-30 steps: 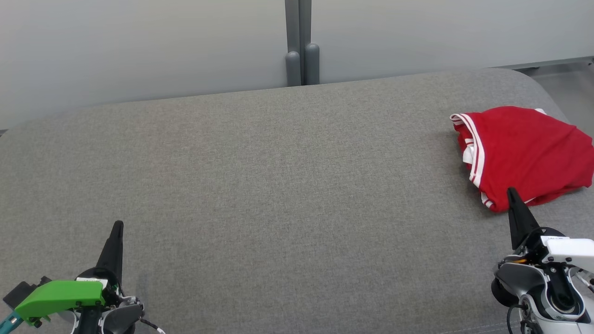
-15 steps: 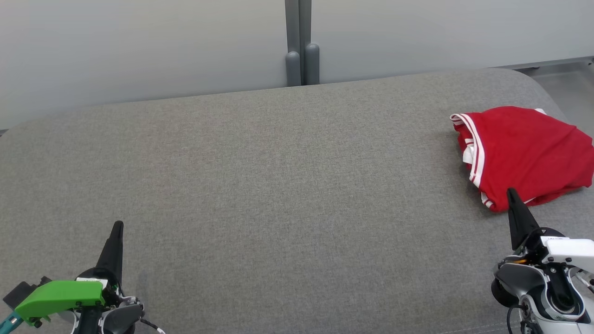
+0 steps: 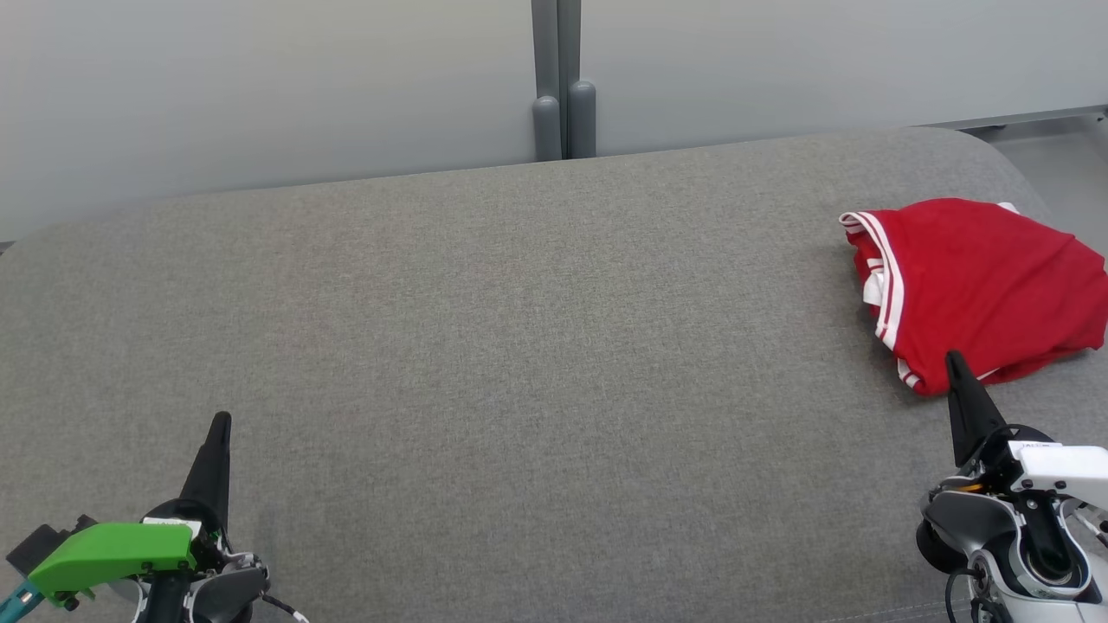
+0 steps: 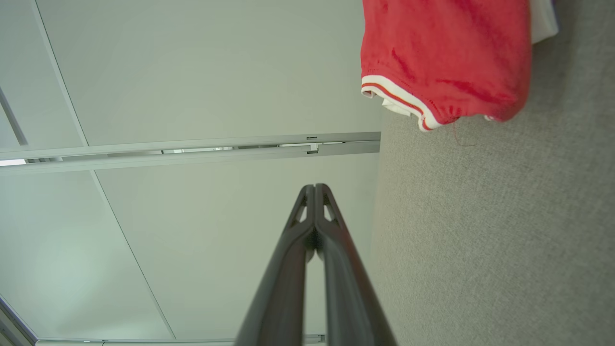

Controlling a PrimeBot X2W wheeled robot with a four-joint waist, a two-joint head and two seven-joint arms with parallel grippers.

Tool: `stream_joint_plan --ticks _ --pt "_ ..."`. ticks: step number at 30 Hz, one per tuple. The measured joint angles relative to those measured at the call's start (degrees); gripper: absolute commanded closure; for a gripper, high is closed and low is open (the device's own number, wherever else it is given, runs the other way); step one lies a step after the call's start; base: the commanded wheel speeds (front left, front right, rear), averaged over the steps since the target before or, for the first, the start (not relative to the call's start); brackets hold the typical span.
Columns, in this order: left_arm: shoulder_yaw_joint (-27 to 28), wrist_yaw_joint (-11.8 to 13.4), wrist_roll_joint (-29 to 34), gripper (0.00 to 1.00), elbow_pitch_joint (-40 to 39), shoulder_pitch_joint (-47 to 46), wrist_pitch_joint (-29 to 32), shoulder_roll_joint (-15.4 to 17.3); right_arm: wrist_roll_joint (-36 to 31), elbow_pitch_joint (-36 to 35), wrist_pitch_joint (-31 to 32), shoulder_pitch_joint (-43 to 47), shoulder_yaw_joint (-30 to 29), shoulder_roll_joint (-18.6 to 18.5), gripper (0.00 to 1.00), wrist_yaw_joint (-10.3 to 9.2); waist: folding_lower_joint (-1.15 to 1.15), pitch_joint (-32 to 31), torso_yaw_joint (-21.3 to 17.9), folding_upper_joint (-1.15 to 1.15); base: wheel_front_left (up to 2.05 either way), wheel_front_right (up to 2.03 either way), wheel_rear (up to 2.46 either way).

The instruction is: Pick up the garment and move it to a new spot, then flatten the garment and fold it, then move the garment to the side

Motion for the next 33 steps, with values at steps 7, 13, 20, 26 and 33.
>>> stream_joint_plan --ticks 7,13,20,26,33 --pt "0.0 0.0 0.0 1.0 0.0 -0.02 0.01 0.0 0.0 0.02 0.13 0.0 -0.04 0.01 1.0 0.0 0.0 0.0 0.0 0.0 0.0 0.0 0.0" --pt "0.01 0.0 0.0 1.0 0.0 -0.02 0.01 0.0 0.0 0.03 0.23 -0.01 -0.05 0.02 1.0 0.0 0.0 0.0 0.0 0.0 0.0 0.0 0.0" --pt "0.03 0.0 0.0 1.0 -0.01 -0.03 0.02 -0.01 0.0 0.05 0.24 -0.01 -0.08 0.03 1.0 0.0 0.0 0.0 0.0 0.0 0.0 0.0 0.0" --pt "0.04 0.0 0.0 1.0 -0.01 -0.03 0.02 -0.01 0.0 0.07 0.24 -0.01 -0.1 0.04 1.0 0.0 0.0 0.0 0.0 0.0 0.0 0.0 0.0" --pt "0.07 0.0 0.0 1.0 -0.02 -0.03 0.02 -0.01 0.0 0.07 0.24 -0.02 -0.13 0.05 1.0 0.0 0.0 0.0 0.0 0.0 0.0 0.0 0.0"
